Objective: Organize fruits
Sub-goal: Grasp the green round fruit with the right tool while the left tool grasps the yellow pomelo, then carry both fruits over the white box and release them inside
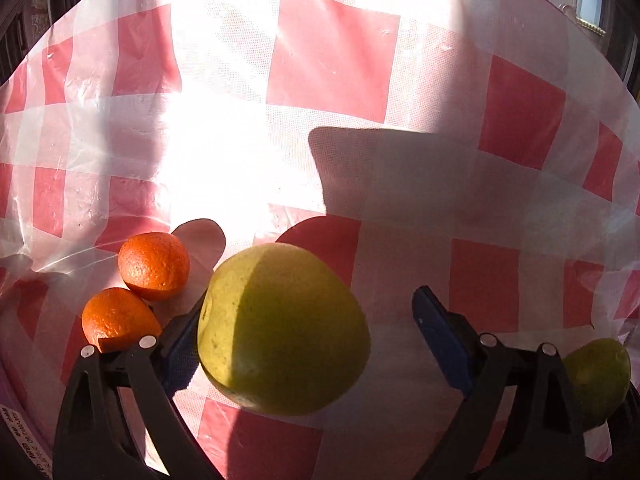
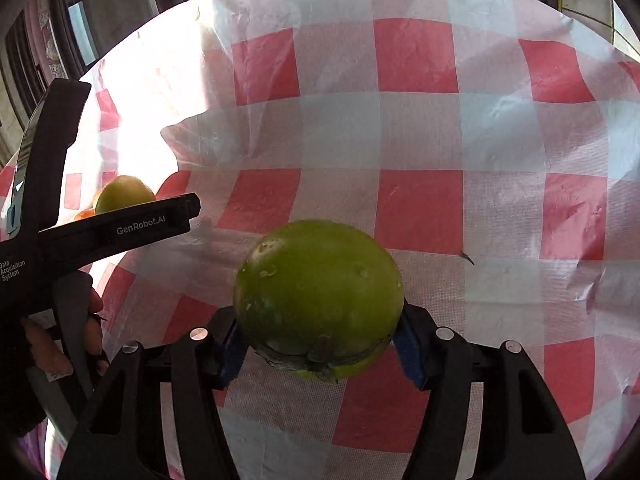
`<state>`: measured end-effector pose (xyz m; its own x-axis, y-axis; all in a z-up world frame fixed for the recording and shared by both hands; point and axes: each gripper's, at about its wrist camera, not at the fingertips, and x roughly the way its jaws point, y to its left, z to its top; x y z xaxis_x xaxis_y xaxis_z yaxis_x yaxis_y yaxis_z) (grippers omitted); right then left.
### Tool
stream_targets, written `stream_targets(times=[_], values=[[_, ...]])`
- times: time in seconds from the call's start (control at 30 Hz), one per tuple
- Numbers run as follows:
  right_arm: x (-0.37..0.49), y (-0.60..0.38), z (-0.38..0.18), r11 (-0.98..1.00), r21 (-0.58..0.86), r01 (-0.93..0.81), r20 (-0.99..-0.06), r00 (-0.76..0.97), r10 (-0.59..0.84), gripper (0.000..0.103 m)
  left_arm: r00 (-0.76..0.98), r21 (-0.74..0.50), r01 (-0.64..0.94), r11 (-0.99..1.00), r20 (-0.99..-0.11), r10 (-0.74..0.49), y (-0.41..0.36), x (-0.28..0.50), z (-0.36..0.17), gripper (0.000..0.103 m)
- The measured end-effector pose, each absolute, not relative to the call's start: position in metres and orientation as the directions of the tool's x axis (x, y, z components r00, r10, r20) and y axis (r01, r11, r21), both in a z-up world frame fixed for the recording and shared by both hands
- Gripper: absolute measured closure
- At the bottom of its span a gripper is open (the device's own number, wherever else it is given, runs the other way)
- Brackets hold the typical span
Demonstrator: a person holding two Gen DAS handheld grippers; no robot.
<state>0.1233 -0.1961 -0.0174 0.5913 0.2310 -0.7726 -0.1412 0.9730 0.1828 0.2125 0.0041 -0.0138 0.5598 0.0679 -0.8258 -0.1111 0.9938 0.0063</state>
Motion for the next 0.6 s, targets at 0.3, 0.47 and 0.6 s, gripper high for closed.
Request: stream_targets(times=[0.3, 0.47, 0.6], values=[[0.132, -0.185, -0.017, 0.977, 0.160, -0.139, -0.781, 0.588, 0.211, 0.041, 0.544, 0.028, -0.010, 1.000, -0.838, 0.029, 0.004, 0.194, -0.012, 0.039], [0.141, -0.180, -0.019, 0.981, 0.148, -0.123, -0.787, 0.587, 0.192, 0.041, 0.531, 0.025, 0.016, 1.000, -0.847, 0.013, 0.002, 0.168, -0.015, 0.039], [0.146, -0.177, -0.018, 0.984, 0.133, -0.116, -0.788, 0.590, 0.176, 0.044, 0.523, 0.025, 0.045, 0.999, -0.853, -0.002, 0.001, 0.152, -0.021, 0.039]])
